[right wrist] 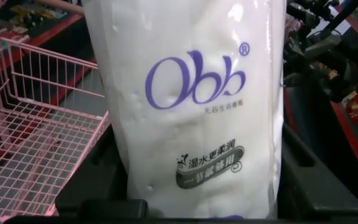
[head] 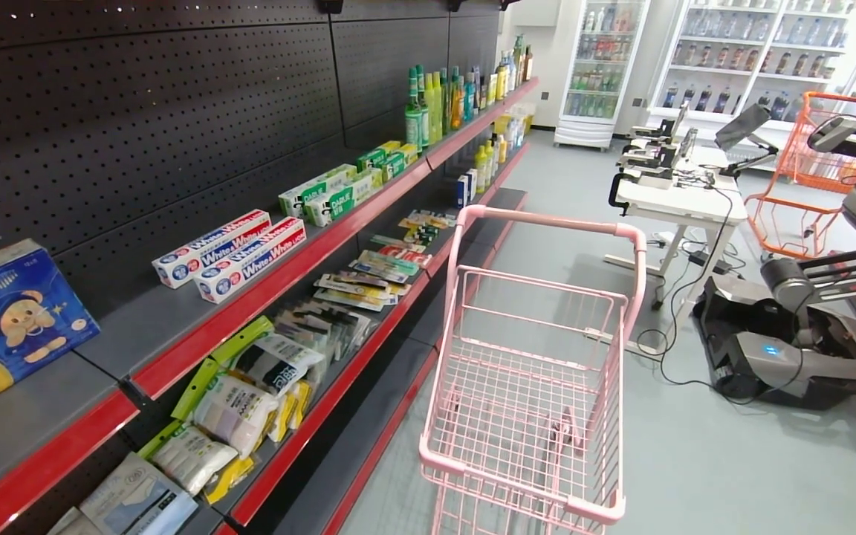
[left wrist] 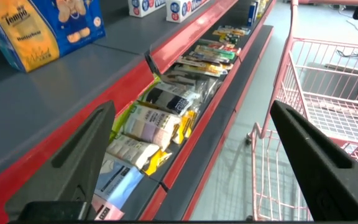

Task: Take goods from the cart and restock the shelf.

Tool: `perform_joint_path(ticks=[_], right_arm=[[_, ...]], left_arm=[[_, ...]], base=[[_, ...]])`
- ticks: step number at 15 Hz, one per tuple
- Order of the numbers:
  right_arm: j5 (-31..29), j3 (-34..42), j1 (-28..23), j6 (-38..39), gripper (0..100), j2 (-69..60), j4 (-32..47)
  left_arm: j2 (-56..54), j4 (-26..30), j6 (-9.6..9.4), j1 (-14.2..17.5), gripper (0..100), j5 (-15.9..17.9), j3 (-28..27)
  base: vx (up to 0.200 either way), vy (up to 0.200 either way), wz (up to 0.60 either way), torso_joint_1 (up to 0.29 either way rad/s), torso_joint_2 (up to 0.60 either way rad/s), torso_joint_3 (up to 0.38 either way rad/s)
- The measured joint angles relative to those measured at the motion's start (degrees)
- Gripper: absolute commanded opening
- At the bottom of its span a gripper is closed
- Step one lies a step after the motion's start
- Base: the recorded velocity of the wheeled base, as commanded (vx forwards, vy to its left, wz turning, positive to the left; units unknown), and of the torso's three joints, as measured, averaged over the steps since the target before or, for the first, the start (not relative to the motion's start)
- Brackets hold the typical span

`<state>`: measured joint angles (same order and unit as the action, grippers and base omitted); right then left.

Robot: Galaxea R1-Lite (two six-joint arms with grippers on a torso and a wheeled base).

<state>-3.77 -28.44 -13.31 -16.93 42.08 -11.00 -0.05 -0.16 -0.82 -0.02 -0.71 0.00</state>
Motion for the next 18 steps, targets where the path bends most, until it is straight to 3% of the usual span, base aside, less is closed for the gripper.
perform_joint_path(ticks=[12, 18], right_arm=[[0.24, -2.29, 0.55, -1.87, 0, 7.28, -1.48], [0.18, -1.55, 0.41, -4.61, 0, 8.16, -1.45]], left_arm=[[0.00, 0.00, 0.02, 0.02, 100, 0.02, 0.00], [0.00, 0.00, 0.02, 0.02, 100, 0.05, 0.00]], base=[[0.000, 0.000, 0.00, 0.168, -0.34, -0.185], [0.000, 0.000, 0.00, 0.067, -0.15, -0.074]])
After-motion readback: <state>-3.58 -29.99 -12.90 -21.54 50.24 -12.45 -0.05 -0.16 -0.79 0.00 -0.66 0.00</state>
